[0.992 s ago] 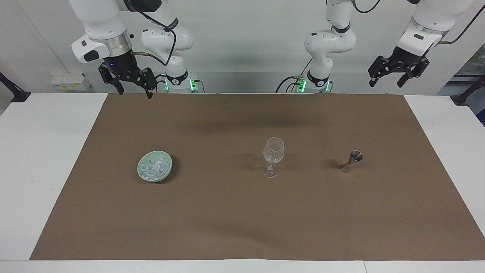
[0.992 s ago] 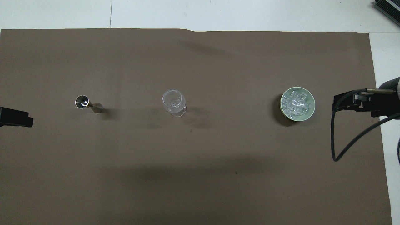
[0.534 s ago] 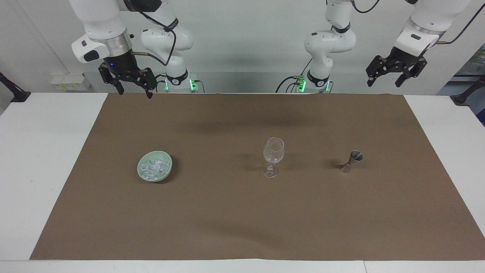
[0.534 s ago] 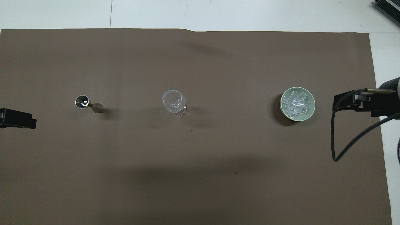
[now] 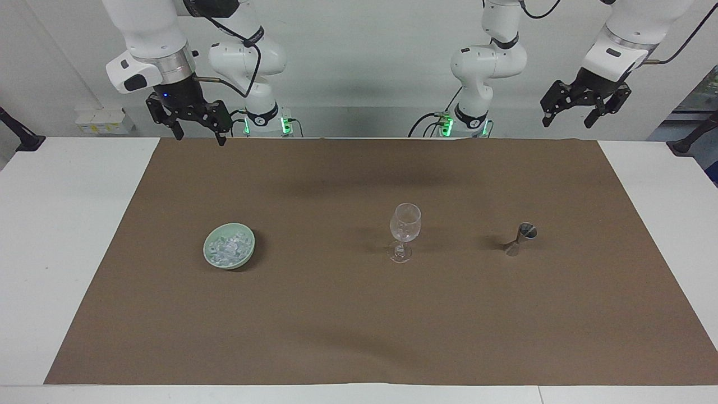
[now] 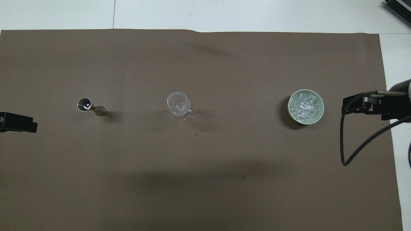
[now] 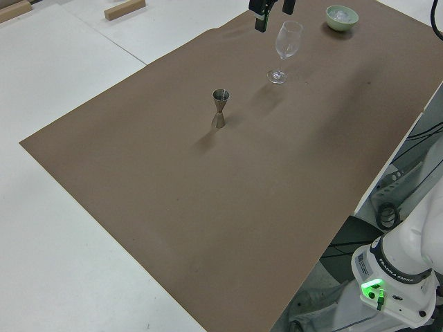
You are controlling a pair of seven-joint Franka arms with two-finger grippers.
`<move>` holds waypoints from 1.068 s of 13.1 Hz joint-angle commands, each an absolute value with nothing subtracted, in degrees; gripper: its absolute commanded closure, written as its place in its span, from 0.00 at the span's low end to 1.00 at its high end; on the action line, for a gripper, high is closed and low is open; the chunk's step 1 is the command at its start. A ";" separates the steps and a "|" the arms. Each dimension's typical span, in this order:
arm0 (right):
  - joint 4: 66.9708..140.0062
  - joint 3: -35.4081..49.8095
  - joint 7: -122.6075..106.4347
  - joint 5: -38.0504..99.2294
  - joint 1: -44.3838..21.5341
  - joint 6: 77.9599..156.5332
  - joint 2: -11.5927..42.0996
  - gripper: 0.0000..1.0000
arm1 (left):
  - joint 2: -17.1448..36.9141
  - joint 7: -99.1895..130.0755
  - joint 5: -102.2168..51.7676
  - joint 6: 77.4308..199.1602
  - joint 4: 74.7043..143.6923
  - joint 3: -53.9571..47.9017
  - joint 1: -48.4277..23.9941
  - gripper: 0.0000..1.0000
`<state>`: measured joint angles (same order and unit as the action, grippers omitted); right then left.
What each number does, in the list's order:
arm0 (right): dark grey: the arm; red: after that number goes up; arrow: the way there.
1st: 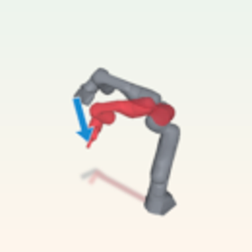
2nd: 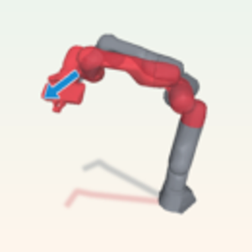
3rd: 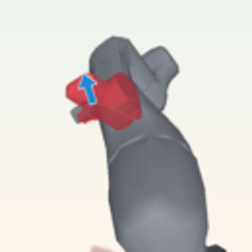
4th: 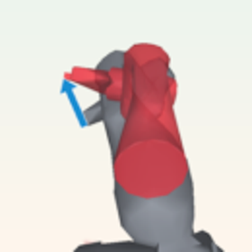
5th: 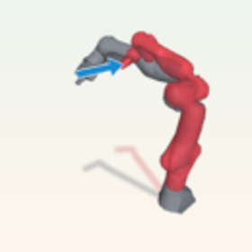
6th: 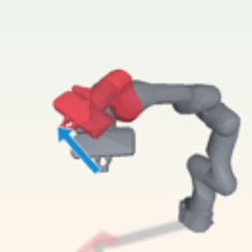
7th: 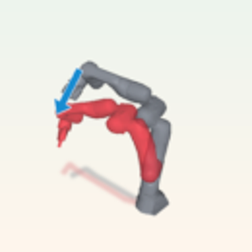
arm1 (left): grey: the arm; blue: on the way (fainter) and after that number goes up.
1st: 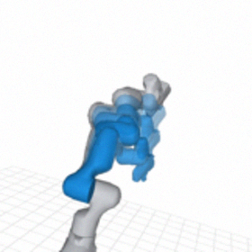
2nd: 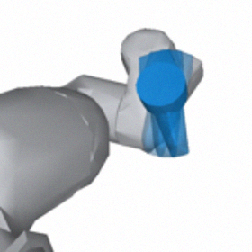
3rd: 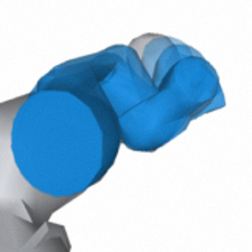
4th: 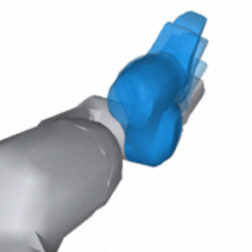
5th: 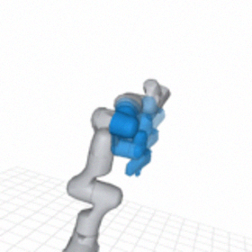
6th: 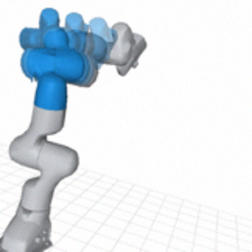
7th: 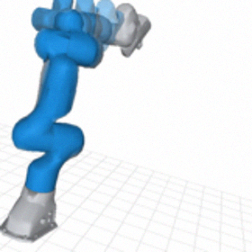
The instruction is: Pour wine and add ice with both arms
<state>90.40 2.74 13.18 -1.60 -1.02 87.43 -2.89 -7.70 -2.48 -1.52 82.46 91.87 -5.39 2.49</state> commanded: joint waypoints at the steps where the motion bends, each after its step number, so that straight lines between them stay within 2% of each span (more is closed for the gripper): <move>1: 91.49 2.72 11.78 -0.79 0.00 86.58 -4.21 0.00 | -9.40 -5.01 -1.93 81.65 93.60 -5.10 1.93 0.00; 5: 91.32 2.81 12.13 -1.49 0.00 87.36 -4.04 0.00 | -8.88 -3.96 -2.02 85.51 94.22 -4.83 2.90 0.00; 8: 91.23 2.72 12.13 -1.93 0.09 87.01 -3.96 0.00 | -8.26 9.19 -2.11 85.60 96.76 -5.10 2.81 0.00; 10: 91.32 2.72 12.22 -2.02 0.00 86.75 -3.96 0.00 | -7.65 10.02 -2.20 86.66 97.64 -5.01 2.64 0.00; 14: 91.32 2.64 12.13 -1.23 0.18 86.66 -4.04 0.00 | -4.57 15.36 -6.24 86.66 98.35 -4.75 5.53 0.00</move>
